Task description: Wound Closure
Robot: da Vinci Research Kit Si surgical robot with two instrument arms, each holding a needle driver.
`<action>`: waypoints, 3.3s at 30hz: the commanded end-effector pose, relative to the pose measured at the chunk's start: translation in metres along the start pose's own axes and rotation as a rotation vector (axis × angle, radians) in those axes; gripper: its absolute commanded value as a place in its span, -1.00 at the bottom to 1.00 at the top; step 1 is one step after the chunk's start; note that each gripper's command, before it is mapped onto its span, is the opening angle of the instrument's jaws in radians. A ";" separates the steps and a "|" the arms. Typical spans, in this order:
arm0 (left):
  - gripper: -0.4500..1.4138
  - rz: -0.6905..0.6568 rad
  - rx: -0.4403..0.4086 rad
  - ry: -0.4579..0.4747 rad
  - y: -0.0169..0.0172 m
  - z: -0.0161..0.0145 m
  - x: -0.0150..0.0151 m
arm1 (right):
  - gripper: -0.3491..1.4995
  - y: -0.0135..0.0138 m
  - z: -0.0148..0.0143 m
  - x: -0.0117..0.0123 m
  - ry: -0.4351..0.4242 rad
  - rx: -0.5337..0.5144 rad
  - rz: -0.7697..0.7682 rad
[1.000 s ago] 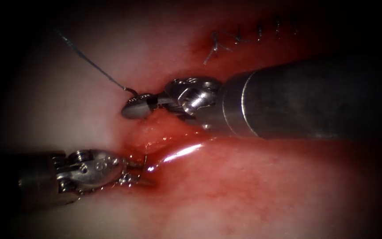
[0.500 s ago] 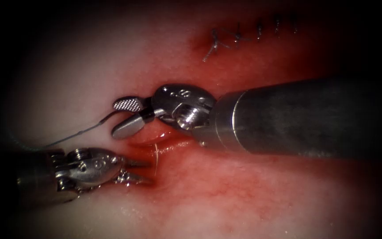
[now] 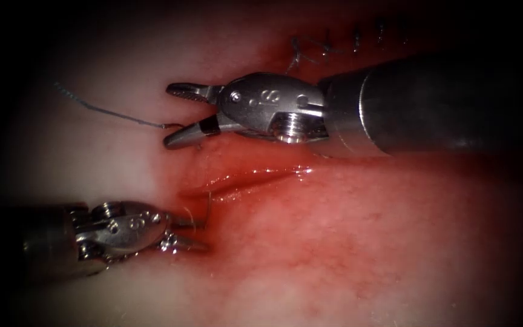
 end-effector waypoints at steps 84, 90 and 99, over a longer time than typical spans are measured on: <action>-0.19 0.358 0.170 0.454 -0.0003 -0.0028 0.0060 | 0.27 0.0063 -0.0079 -0.0051 0.032 -0.004 0.602; -0.10 0.356 0.181 0.499 0.0002 -0.0025 0.0081 | 0.22 0.0062 -0.0074 -0.0062 0.026 -0.009 0.588; -0.06 0.370 0.191 0.525 -0.0005 -0.0017 0.0099 | -0.04 0.0059 -0.0071 -0.0065 0.016 -0.012 0.582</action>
